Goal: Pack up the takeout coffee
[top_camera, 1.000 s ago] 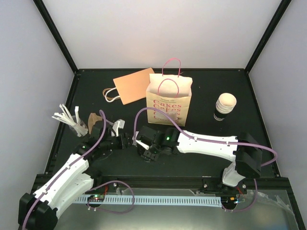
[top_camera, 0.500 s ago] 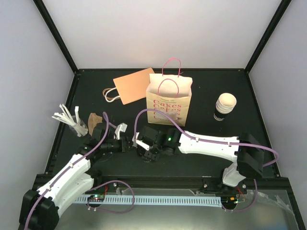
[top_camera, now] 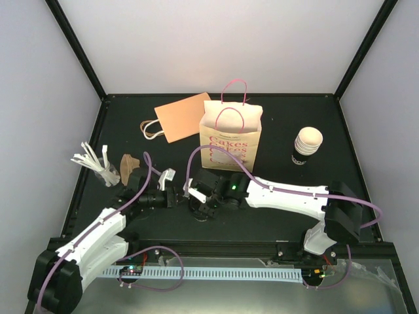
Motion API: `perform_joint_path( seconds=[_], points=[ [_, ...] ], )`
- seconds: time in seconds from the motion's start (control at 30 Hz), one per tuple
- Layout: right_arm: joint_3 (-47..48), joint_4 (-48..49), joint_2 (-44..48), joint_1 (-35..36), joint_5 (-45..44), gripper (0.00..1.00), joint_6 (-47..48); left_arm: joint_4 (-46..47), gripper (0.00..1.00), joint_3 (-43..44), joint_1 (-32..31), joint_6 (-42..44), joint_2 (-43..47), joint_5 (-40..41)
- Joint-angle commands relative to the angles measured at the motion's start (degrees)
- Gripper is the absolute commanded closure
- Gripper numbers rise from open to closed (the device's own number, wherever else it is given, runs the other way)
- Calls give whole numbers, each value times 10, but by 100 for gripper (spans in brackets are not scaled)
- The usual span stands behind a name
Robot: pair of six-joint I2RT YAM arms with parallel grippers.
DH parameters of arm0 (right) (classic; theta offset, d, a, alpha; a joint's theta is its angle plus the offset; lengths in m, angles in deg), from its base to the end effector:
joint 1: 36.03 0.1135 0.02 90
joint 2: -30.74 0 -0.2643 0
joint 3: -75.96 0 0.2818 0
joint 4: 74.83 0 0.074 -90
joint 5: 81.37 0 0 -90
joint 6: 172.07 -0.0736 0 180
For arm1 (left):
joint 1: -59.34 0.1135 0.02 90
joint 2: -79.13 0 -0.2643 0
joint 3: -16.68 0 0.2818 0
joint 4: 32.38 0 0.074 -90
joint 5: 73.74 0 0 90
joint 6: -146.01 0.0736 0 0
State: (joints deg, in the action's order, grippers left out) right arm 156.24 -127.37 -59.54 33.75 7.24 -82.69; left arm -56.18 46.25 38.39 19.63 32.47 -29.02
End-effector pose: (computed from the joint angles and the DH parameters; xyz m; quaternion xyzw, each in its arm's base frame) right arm 0.1285 0.3436 0.1979 -0.5489 0.8014 0.1272 0.2007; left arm 0.1709 -0.1214 0.1406 0.0458 0.8533 -0.4912 0.1686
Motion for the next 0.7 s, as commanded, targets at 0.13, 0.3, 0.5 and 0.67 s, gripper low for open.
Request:
perform_joint_path(
  seconds=[0.13, 0.3, 0.5, 0.67],
  points=[
    [-28, -72, -40, 1, 30, 32, -4, 21, 70, -23, -2, 11, -36, -24],
    [-28, -71, -45, 1, 36, 32, -13, 32, 71, -30, -4, 10, -73, -15],
    [-34, -66, -44, -10, 56, 32, -24, 18, 74, -30, -14, 18, -108, 16],
    [-39, -61, -41, -12, 67, 32, -26, 14, 80, -34, -16, 17, -127, 32]
  ],
)
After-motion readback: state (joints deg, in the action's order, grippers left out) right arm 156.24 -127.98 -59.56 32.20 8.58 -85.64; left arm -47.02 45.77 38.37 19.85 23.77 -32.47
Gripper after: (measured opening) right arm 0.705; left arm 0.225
